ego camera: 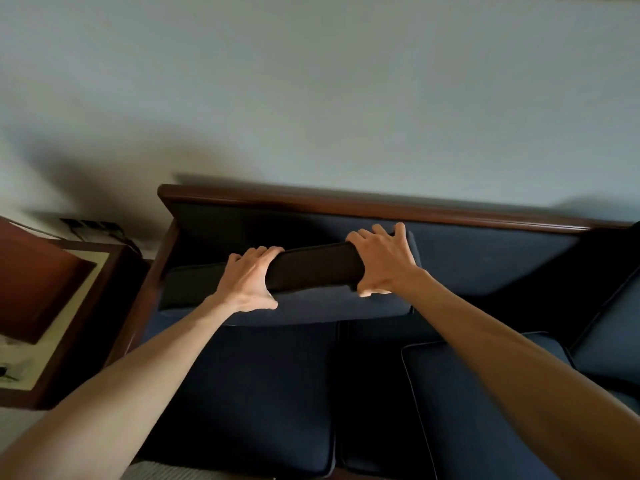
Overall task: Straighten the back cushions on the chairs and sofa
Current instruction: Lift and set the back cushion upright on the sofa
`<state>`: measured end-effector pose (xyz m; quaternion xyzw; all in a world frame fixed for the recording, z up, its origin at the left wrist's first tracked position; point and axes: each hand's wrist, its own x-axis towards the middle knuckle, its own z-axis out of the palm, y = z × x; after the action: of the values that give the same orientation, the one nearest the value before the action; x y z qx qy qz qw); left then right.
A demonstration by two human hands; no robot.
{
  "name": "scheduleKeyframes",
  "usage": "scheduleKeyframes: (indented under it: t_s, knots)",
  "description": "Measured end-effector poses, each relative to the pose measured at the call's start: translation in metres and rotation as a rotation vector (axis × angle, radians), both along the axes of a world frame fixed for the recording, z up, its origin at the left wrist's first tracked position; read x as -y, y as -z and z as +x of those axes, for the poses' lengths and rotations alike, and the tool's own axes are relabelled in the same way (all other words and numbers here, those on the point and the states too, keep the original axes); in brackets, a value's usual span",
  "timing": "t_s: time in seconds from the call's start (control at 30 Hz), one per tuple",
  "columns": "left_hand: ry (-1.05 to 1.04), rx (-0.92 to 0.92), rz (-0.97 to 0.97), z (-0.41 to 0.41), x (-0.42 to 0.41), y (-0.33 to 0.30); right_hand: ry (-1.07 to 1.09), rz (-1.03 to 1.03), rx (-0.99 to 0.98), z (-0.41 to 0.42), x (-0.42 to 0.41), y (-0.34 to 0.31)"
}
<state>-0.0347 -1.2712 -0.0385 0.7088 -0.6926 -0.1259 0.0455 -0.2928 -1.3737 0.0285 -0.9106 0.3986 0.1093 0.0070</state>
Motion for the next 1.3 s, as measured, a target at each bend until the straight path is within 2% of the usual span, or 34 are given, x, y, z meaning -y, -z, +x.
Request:
scheduleKeyframes:
  t_s: [0.2,0.33,0.43,0.63,0.77,0.93,1.3]
  knots:
    - [0.064,0.097,0.123,0.013,0.001,0.008,0.134,0.148,0.069,0.005,-0.011,0.058]
    - [0.060,0.120,0.206,0.014,-0.016,0.039,0.179,0.255,0.010,0.014,-0.033,0.105]
    - [0.059,0.116,0.204,0.015,-0.025,0.062,0.194,0.257,-0.040,0.020,-0.042,0.130]
    - [0.138,0.106,0.129,0.040,-0.018,0.068,0.146,0.202,-0.138,0.035,-0.033,0.135]
    - [0.159,0.207,0.138,0.072,-0.029,0.073,0.104,0.175,-0.021,0.062,-0.046,0.148]
    - [0.149,0.220,0.156,0.088,-0.010,0.063,0.127,0.175,0.092,0.077,-0.029,0.139]
    - [0.119,0.255,0.137,0.151,0.028,0.058,0.176,0.198,0.151,0.140,-0.006,0.142]
